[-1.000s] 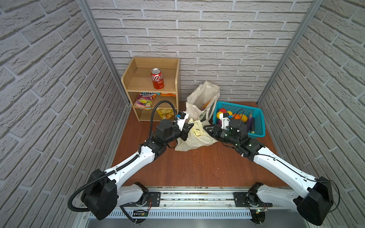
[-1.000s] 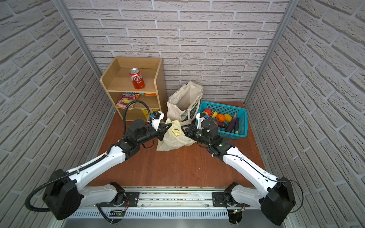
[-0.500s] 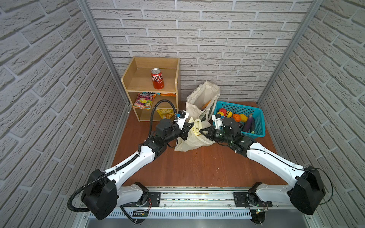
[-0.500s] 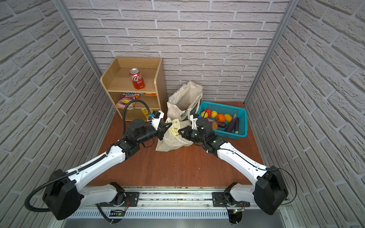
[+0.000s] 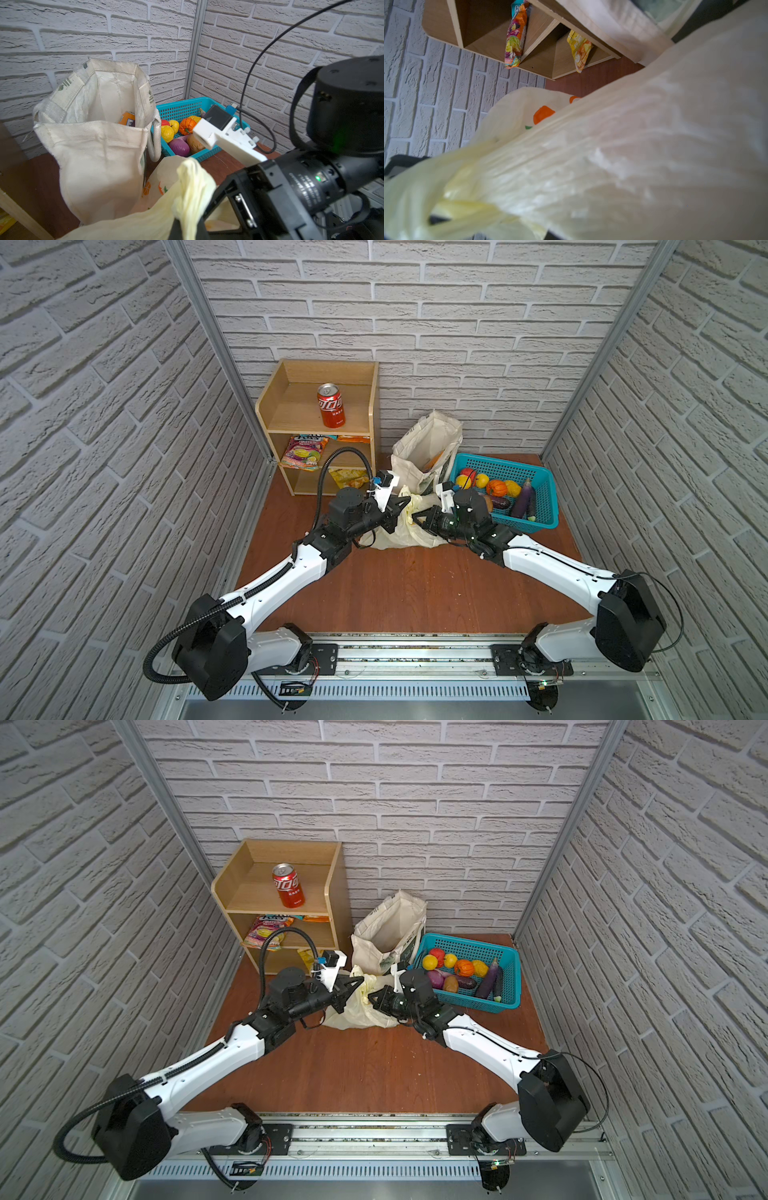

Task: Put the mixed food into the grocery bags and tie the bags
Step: 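Tighten the knot by pulling the right gripper away from the left gripper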

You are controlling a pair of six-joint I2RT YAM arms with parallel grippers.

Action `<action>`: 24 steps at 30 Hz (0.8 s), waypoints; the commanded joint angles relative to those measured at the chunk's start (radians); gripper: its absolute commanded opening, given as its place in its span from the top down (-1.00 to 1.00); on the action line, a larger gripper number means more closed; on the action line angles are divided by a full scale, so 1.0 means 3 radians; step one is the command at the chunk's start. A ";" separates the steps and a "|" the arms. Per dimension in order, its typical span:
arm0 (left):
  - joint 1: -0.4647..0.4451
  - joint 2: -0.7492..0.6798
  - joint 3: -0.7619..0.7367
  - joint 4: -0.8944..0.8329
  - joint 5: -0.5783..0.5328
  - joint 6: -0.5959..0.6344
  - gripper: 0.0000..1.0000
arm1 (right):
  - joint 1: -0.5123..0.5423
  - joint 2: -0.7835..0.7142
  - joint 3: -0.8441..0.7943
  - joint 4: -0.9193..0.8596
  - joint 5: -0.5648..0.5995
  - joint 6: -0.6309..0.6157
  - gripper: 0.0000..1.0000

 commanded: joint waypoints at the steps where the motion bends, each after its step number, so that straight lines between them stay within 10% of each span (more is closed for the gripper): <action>1: -0.0034 -0.0003 0.0104 0.0123 0.0107 0.0031 1.00 | -0.0069 0.0046 0.0001 0.0515 0.0267 0.0097 0.89; 11: -0.0035 0.0029 0.0004 0.0116 0.0073 0.0075 1.00 | -0.0097 0.0142 0.0056 0.0865 -0.0114 0.0274 0.85; 24: 0.0042 -0.0034 -0.0060 0.0123 -0.0041 0.0191 1.00 | -0.0240 -0.0845 -0.0227 -0.0572 -0.0463 -0.0060 -0.04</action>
